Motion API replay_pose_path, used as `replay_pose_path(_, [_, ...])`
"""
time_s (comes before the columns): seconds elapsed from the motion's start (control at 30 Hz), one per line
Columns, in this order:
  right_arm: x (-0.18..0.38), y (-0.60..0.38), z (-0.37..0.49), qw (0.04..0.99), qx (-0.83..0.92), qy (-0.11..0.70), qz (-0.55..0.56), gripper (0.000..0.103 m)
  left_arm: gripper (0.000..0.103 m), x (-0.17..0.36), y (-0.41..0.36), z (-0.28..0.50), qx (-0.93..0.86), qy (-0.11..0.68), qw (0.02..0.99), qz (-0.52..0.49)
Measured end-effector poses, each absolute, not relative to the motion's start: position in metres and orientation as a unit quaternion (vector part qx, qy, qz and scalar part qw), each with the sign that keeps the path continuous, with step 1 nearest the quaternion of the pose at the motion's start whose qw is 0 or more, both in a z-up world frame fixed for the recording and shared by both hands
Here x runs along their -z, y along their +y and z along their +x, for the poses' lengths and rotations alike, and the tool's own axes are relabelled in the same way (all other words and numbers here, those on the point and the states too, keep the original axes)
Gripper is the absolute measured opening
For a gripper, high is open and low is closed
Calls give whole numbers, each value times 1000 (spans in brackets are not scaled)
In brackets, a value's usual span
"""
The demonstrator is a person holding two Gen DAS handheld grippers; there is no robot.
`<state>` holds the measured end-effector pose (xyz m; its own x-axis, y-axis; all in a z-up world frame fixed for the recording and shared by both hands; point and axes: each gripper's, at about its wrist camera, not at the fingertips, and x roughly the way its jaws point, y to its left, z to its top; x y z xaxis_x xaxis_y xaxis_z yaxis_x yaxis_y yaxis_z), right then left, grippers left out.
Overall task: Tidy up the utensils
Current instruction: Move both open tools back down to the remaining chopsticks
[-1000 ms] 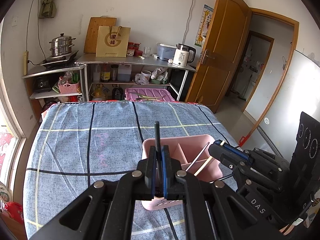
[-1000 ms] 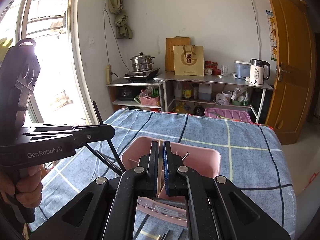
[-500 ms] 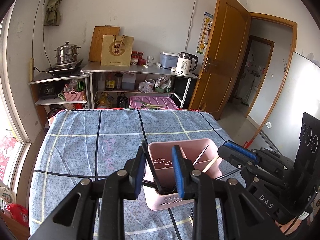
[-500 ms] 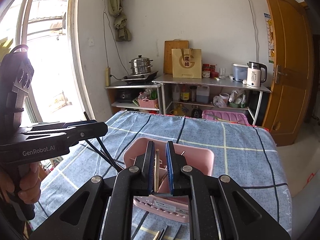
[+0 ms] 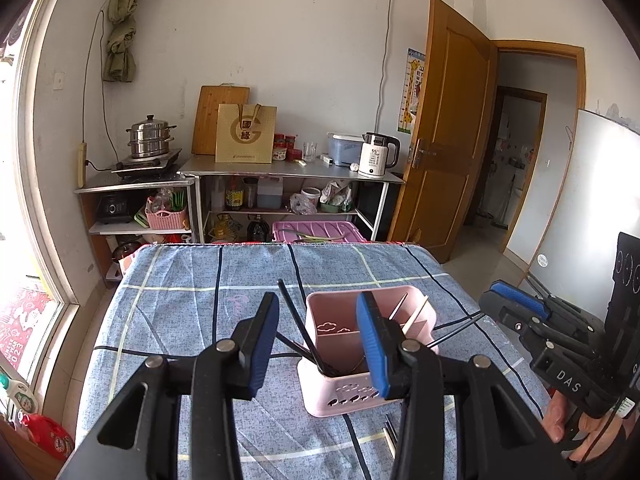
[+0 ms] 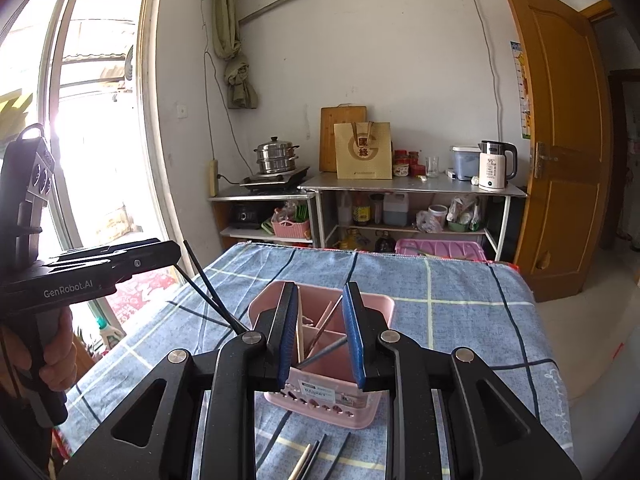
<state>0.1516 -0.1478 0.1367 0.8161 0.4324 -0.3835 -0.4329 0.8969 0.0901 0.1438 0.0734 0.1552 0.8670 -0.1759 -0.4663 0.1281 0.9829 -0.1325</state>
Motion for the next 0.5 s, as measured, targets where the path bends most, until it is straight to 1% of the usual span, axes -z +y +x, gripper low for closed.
replay_pose_path(0.17, [-136, -167, 132, 955, -222, 193, 19, 24, 45, -157, 72, 120, 75, 223, 971, -46])
replay_pose_path(0.3, [-125, -180, 116, 954, -221, 200, 26, 24, 47, -151, 71, 99, 79, 215, 972, -53])
replay_pose_path(0.5, [-81, -192, 103, 942, -207, 263, 34, 24, 49, -117, 58, 77, 97, 237, 965, -60])
